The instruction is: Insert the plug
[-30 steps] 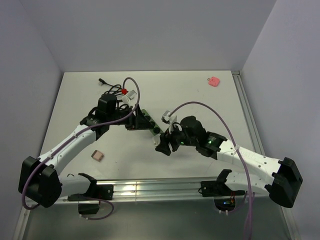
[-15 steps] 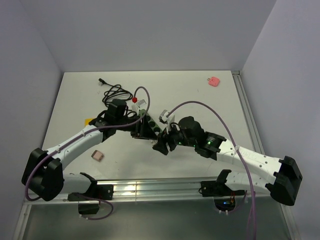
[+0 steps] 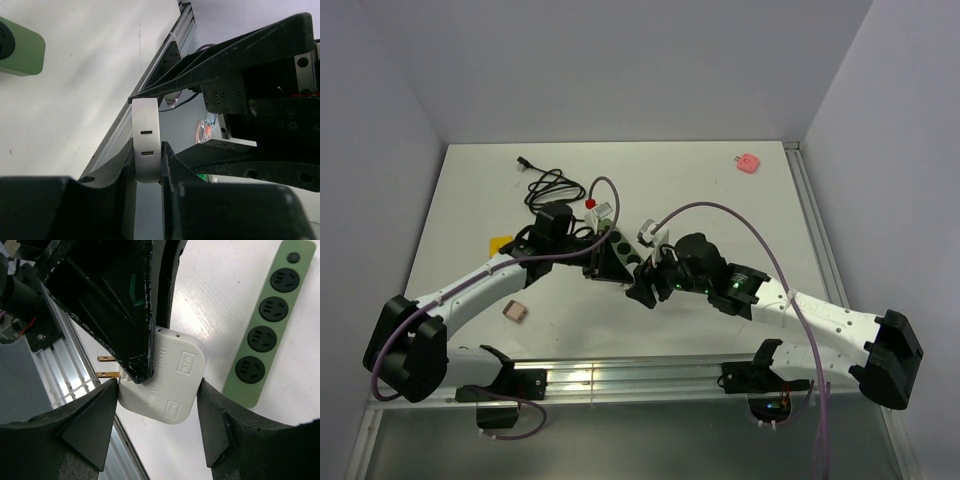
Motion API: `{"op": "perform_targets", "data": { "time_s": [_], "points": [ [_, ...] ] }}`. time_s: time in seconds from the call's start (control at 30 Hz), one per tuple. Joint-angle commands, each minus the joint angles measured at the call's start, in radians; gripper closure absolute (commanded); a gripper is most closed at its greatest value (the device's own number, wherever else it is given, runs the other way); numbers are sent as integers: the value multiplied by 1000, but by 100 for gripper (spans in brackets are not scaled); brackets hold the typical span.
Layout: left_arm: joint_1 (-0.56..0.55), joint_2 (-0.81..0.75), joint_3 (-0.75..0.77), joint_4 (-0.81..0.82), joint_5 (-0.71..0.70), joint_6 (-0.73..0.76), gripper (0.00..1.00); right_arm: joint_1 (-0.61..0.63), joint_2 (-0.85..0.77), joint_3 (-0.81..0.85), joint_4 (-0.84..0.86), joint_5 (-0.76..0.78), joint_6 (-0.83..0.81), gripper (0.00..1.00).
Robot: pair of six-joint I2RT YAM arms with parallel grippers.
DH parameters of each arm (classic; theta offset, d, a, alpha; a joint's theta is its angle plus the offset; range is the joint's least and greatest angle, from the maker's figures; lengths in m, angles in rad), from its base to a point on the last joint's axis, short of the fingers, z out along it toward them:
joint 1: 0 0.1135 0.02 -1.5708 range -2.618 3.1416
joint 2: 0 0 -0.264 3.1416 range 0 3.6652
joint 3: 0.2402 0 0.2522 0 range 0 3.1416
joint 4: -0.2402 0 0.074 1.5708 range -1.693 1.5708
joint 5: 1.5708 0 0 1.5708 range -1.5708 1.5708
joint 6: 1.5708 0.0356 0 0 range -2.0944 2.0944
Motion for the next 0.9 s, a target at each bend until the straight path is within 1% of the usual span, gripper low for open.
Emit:
{"op": "perform_targets", "data": {
  "time_s": [0.0,0.1,0.17,0.2,0.33,0.37,0.43,0.5,0.53,0.67,0.7,0.77,0.87],
  "points": [
    [-14,-51,55,-18,13,112,100,7,-8,35,8,-45,64,33],
    [-12,-85,75,-74,-36,167,100,6,-43,15,-33,-105,109,28],
    [-14,-106,81,-81,-56,195,100,6,-83,-20,-24,-146,138,27],
    [-14,-112,85,-92,-55,205,100,7,-120,-31,-21,-191,164,22],
    [-14,-146,78,-66,11,241,100,-28,-184,-55,-7,-294,192,21],
    [-12,-166,69,-56,51,245,100,-39,-189,-57,-2,-324,198,21],
    [-14,-186,62,-42,80,255,100,-86,-204,-60,19,-410,203,22],
    [-12,-223,51,-35,108,264,100,-112,-212,-63,44,-472,213,27],
    [-14,-238,46,-22,116,264,100,-126,-204,-63,65,-533,218,28],
    [-17,-300,26,46,163,236,100,-158,-168,-60,119,-613,247,36],
    [-21,-304,28,47,168,238,100,-160,-157,-55,119,-622,255,38],
    [-36,-307,34,32,165,250,100,-161,-131,-43,171,-650,270,41],
    [-55,-310,34,24,163,262,100,-161,-112,-28,220,-671,294,41]
  ]
}}
